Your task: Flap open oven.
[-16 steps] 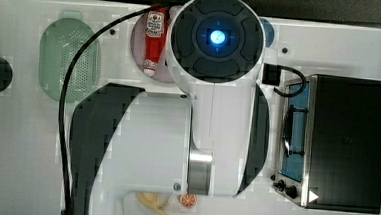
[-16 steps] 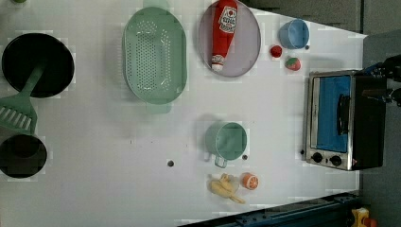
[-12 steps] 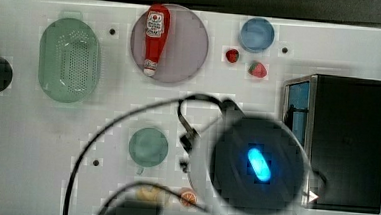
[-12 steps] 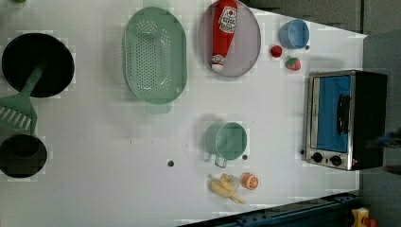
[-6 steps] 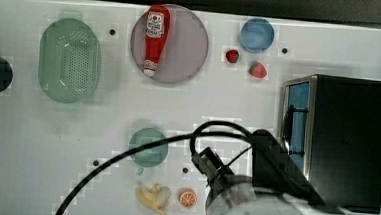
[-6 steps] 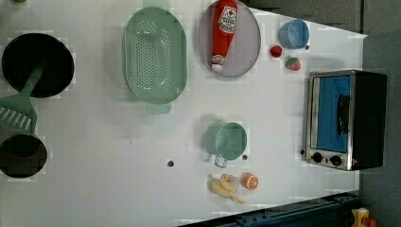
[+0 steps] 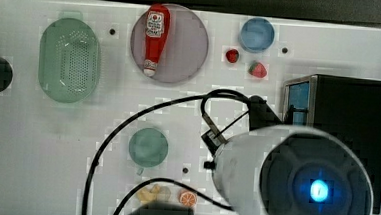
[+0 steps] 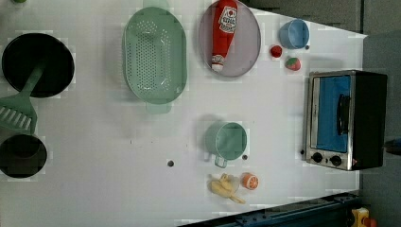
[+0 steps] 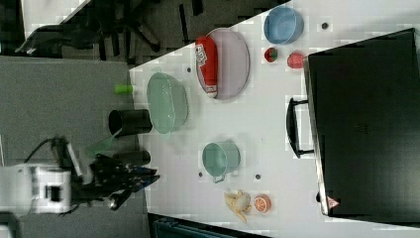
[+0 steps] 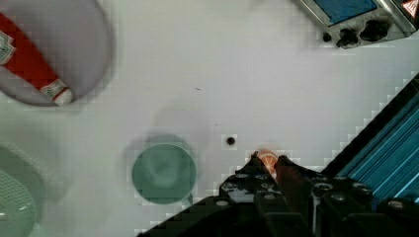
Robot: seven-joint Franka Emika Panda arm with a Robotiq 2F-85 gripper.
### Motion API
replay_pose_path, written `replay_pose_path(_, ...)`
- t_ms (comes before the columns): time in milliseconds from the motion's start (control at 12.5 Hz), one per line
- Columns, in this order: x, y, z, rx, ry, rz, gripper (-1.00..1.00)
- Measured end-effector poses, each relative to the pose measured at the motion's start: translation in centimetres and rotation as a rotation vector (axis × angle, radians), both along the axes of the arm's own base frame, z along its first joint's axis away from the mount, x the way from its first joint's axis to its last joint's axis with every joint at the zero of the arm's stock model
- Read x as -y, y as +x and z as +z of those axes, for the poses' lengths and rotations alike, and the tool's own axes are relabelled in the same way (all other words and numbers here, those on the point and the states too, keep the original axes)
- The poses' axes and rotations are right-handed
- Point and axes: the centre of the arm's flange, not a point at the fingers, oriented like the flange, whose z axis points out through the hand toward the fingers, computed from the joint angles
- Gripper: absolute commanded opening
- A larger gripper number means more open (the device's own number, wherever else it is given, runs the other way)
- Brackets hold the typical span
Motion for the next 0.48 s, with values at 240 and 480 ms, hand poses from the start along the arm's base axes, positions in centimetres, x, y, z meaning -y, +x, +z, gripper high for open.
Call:
replay_pose_path(240,3.1,0.5,-1.8,-0.016,0.044,0.123,-0.65)
replay_pose_path(480,8.2,0.8,-3.6,0.025,0.080,0.272,-0.65)
